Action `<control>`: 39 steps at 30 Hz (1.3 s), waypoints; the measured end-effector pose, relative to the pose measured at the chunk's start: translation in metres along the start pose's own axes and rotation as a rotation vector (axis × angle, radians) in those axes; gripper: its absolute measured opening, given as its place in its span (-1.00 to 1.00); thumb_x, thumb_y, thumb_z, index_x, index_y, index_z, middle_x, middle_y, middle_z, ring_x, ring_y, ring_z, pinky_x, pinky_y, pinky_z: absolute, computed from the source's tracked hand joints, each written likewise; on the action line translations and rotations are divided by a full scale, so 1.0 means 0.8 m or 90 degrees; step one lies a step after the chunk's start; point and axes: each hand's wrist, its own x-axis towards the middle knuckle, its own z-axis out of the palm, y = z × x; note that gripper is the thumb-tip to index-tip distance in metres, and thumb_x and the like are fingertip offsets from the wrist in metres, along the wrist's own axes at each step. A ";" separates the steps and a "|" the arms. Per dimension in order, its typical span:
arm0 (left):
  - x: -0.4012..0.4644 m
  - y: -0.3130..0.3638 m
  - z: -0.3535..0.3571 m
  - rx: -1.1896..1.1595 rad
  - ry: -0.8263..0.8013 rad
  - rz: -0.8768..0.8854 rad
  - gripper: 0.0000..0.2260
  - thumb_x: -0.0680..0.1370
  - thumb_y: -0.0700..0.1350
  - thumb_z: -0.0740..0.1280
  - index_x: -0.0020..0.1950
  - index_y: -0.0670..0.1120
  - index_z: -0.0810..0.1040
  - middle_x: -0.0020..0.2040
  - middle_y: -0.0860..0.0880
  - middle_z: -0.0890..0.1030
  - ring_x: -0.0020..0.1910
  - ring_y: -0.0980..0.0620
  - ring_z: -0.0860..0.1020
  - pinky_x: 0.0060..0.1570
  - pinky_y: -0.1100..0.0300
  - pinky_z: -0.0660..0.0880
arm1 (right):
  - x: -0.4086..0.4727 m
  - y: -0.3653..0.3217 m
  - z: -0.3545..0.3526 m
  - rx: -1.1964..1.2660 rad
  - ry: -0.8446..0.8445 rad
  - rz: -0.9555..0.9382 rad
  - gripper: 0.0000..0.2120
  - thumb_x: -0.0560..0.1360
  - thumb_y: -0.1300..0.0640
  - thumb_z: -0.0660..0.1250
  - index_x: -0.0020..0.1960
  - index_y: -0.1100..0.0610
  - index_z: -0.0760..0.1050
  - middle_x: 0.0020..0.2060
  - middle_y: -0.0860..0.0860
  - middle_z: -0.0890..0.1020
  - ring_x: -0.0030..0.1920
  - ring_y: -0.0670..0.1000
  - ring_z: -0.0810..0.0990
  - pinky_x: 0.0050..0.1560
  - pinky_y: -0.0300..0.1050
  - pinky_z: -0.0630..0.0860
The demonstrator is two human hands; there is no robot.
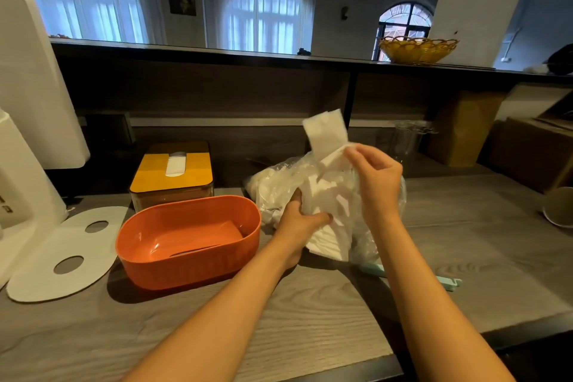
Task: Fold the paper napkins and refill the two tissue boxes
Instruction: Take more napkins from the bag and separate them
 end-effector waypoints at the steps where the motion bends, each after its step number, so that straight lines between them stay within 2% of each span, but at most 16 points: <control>1: 0.002 0.000 0.000 -0.060 0.027 -0.032 -0.53 0.54 -0.31 0.41 0.35 0.05 0.40 0.12 0.00 0.61 0.10 -0.01 0.62 0.05 0.07 0.60 | 0.002 -0.003 -0.004 0.034 0.024 0.025 -0.90 0.54 0.20 0.41 0.00 0.04 0.66 -0.10 0.00 0.70 -0.05 -0.07 0.66 -0.05 -0.22 0.63; 4: 0.005 0.003 -0.003 -0.272 0.085 -0.127 -0.64 0.58 -0.16 0.38 0.35 -0.01 0.42 0.21 -0.20 0.63 0.14 -0.22 0.65 0.13 -0.18 0.59 | 0.009 -0.003 -0.017 0.003 -0.023 0.169 -0.92 0.55 0.19 0.39 0.00 0.10 0.66 -0.12 0.02 0.70 -0.08 0.00 0.66 -0.16 -0.20 0.61; 6: 0.006 0.004 -0.005 -0.358 0.107 -0.143 -0.64 0.61 0.06 0.30 0.35 -0.08 0.52 0.25 -0.24 0.62 0.21 -0.25 0.61 0.25 -0.21 0.52 | 0.009 0.004 -0.017 -0.070 -0.095 0.261 -0.94 0.53 0.19 0.42 -0.05 0.11 0.67 -0.13 0.05 0.70 -0.08 0.05 0.65 -0.18 -0.16 0.60; 8: 0.008 0.003 -0.007 -0.409 0.148 -0.138 -0.47 0.53 0.27 0.32 0.36 -0.03 0.53 0.26 -0.19 0.63 0.23 -0.24 0.59 0.31 -0.20 0.47 | 0.006 0.009 -0.014 -0.150 -0.150 0.276 -0.96 0.51 0.18 0.44 -0.06 0.09 0.68 -0.15 0.05 0.70 -0.13 0.04 0.64 -0.17 -0.13 0.59; 9: 0.011 0.000 -0.008 -0.407 0.165 -0.145 -0.35 0.41 0.36 0.39 0.39 0.03 0.51 0.27 -0.15 0.63 0.23 -0.23 0.59 0.31 -0.22 0.46 | 0.005 0.011 -0.012 -0.198 -0.170 0.258 -0.94 0.50 0.18 0.46 -0.04 0.07 0.68 -0.18 0.03 0.70 -0.18 -0.01 0.63 -0.19 -0.15 0.57; 12: 0.033 -0.020 -0.012 -0.357 0.190 -0.161 0.00 0.12 0.47 0.52 0.49 0.18 0.37 0.38 -0.06 0.55 0.28 -0.20 0.57 0.27 -0.25 0.49 | 0.005 0.013 -0.010 -0.340 -0.214 0.157 -0.85 0.48 0.14 0.49 0.03 0.01 0.64 -0.30 -0.02 0.66 -0.39 -0.19 0.56 -0.35 -0.31 0.49; 14: 0.030 -0.013 -0.013 -0.328 0.210 -0.149 -0.03 0.19 0.35 0.56 0.54 0.26 0.25 0.42 -0.05 0.50 0.29 -0.20 0.55 0.23 -0.25 0.52 | 0.005 0.016 -0.009 -0.375 -0.242 0.127 -0.83 0.48 0.11 0.49 0.06 0.02 0.63 -0.28 -0.04 0.65 -0.38 -0.19 0.56 -0.37 -0.33 0.47; 18: 0.019 0.007 -0.013 -0.313 0.250 -0.105 -0.23 0.51 -0.03 0.48 0.60 0.21 0.12 0.44 -0.09 0.45 0.25 -0.21 0.55 0.16 -0.21 0.58 | 0.004 0.011 -0.010 -0.405 -0.291 0.020 -0.76 0.49 0.08 0.48 0.14 -0.09 0.60 0.04 -0.20 0.58 0.02 -0.12 0.56 -0.09 -0.32 0.48; 21: 0.021 0.008 -0.017 -0.350 0.256 -0.115 -0.31 0.60 -0.11 0.39 0.62 0.19 0.11 0.42 -0.14 0.48 0.18 -0.21 0.60 0.02 -0.14 0.64 | 0.005 0.002 -0.015 -0.334 -0.427 -0.002 -0.76 0.48 0.06 0.49 0.12 -0.16 0.61 0.15 -0.26 0.53 0.19 -0.20 0.49 0.15 -0.24 0.49; 24: 0.019 0.010 -0.017 -0.360 0.264 -0.127 -0.34 0.64 -0.11 0.33 0.62 0.20 0.05 0.41 -0.15 0.50 0.12 -0.18 0.63 -0.10 -0.04 0.64 | 0.001 0.007 -0.014 -0.412 -0.566 -0.007 -0.73 0.44 0.03 0.52 0.11 -0.18 0.62 0.18 -0.25 0.51 0.25 -0.21 0.46 0.27 -0.20 0.42; 26: 0.020 0.009 -0.017 -0.361 0.260 -0.123 -0.34 0.64 -0.12 0.32 0.62 0.20 0.05 0.40 -0.15 0.51 0.10 -0.17 0.65 -0.13 -0.02 0.64 | -0.001 0.010 -0.013 -0.412 -0.561 -0.030 -0.76 0.44 0.05 0.53 0.09 -0.14 0.65 0.14 -0.24 0.53 0.20 -0.20 0.49 0.22 -0.21 0.47; 29: 0.019 0.008 -0.016 -0.352 0.252 -0.121 -0.33 0.61 -0.12 0.37 0.62 0.18 0.12 0.41 -0.15 0.50 0.16 -0.20 0.63 0.04 -0.14 0.64 | 0.002 0.008 -0.016 -0.369 -0.525 -0.011 -0.87 0.48 0.13 0.49 -0.01 -0.06 0.71 0.07 -0.20 0.61 0.11 -0.22 0.54 0.10 -0.26 0.50; 33: 0.019 0.007 -0.019 -0.364 0.264 -0.124 -0.28 0.59 -0.13 0.40 0.63 0.19 0.09 0.44 -0.10 0.45 0.24 -0.22 0.56 0.08 -0.15 0.60 | 0.006 -0.001 -0.026 -0.237 -0.504 0.044 -0.89 0.50 0.17 0.45 -0.03 0.03 0.73 0.10 -0.15 0.68 0.17 -0.14 0.60 0.14 -0.18 0.58; 35: 0.019 0.007 -0.018 -0.363 0.265 -0.117 -0.28 0.59 -0.15 0.40 0.62 0.19 0.10 0.41 -0.07 0.47 0.20 -0.19 0.57 0.03 -0.12 0.61 | 0.006 -0.007 -0.029 -0.123 -0.421 0.047 -0.89 0.51 0.19 0.41 -0.01 0.12 0.70 0.07 -0.06 0.71 0.14 -0.07 0.65 0.10 -0.18 0.59; 37: 0.018 0.008 -0.017 -0.358 0.260 -0.112 -0.31 0.58 -0.15 0.41 0.61 0.18 0.16 0.35 -0.08 0.52 0.13 -0.15 0.60 0.01 -0.10 0.63 | 0.008 -0.012 -0.032 -0.017 -0.283 0.034 -0.89 0.53 0.21 0.37 -0.01 0.16 0.67 -0.08 -0.01 0.72 0.01 -0.03 0.67 0.01 -0.16 0.58; 39: 0.019 0.006 -0.015 -0.328 0.250 -0.112 -0.29 0.56 -0.13 0.42 0.60 0.18 0.15 0.35 -0.09 0.51 0.17 -0.16 0.59 0.13 -0.13 0.60 | 0.012 -0.014 -0.036 0.102 -0.179 0.059 -0.89 0.55 0.21 0.33 -0.01 0.17 0.63 -0.18 -0.02 0.67 -0.11 -0.04 0.64 -0.08 -0.14 0.57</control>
